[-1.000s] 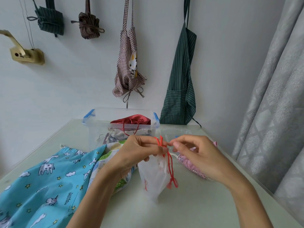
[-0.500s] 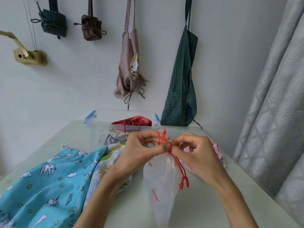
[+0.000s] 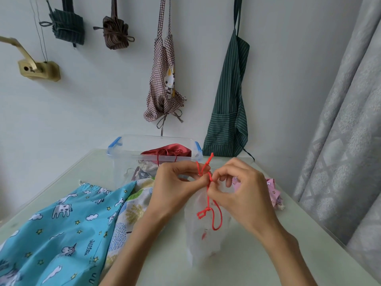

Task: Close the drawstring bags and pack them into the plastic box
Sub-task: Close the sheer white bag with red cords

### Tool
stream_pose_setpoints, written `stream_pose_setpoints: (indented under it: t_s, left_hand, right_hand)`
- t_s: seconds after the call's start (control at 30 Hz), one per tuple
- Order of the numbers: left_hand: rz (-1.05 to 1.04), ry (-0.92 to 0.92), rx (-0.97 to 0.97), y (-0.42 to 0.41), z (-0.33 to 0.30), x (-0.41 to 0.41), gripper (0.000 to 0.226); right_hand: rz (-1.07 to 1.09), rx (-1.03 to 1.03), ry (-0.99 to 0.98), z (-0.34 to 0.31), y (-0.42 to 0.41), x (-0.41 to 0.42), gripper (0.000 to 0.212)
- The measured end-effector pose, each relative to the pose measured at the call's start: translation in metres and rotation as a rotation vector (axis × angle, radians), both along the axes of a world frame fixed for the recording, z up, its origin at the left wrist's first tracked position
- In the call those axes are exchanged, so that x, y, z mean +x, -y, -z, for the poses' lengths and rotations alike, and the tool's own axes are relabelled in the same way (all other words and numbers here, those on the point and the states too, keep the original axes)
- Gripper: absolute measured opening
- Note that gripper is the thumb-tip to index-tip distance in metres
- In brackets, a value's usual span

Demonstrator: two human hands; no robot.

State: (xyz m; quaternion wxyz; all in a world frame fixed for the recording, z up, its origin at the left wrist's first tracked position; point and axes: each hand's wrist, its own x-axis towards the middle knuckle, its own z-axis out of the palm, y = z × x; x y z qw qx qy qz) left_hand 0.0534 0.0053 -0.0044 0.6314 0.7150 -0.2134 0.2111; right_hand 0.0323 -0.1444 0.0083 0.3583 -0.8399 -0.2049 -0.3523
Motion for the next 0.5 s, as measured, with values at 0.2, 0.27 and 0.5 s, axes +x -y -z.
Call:
stream_pose_setpoints:
  t_s: [0.2, 0.27, 0.5]
  left_hand:
    - [-0.015, 0.060, 0.037, -0.001, 0.000, 0.002, 0.009]
    - [-0.024, 0.064, 0.022, 0.000, 0.002, 0.002, 0.010]
    - [-0.081, 0.129, 0.042, 0.001, 0.007, 0.004, 0.015]
  right_hand:
    - [-0.025, -0.012, -0.006, -0.004, 0.005, -0.003, 0.004]
    - [-0.076, 0.187, -0.179, -0.005, 0.007, -0.002, 0.004]
    - [-0.256, 0.314, -0.529, -0.003, 0.013, 0.004, 0.013]
